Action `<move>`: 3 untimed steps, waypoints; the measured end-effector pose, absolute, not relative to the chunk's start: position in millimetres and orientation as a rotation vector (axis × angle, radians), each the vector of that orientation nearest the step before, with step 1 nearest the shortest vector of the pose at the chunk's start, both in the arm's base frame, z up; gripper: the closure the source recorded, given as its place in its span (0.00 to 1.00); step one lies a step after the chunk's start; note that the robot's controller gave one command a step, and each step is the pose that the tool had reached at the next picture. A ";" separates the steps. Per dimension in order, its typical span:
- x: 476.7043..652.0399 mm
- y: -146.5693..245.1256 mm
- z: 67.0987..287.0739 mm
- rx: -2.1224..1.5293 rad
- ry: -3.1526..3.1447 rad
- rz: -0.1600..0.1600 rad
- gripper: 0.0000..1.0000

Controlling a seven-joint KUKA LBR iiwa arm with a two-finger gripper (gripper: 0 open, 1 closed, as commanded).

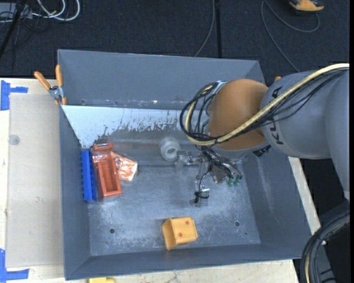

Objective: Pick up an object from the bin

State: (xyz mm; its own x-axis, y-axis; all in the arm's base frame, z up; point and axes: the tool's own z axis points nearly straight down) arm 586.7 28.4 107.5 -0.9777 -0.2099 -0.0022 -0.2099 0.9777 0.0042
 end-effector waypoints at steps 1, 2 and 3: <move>569.2 45.1 86.0 -0.387 3.122 -0.006 0.00; 530.4 64.0 78.9 -0.665 3.063 0.004 0.00; 507.9 64.0 73.9 -0.921 3.009 0.003 0.00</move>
Offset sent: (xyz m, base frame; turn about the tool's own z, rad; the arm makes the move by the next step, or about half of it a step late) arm -0.0997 0.0268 -0.0375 -0.3895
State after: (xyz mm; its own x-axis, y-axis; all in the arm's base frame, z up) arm 507.9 64.0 73.9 -0.8285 -0.5599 0.0047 -0.5599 0.8286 0.0034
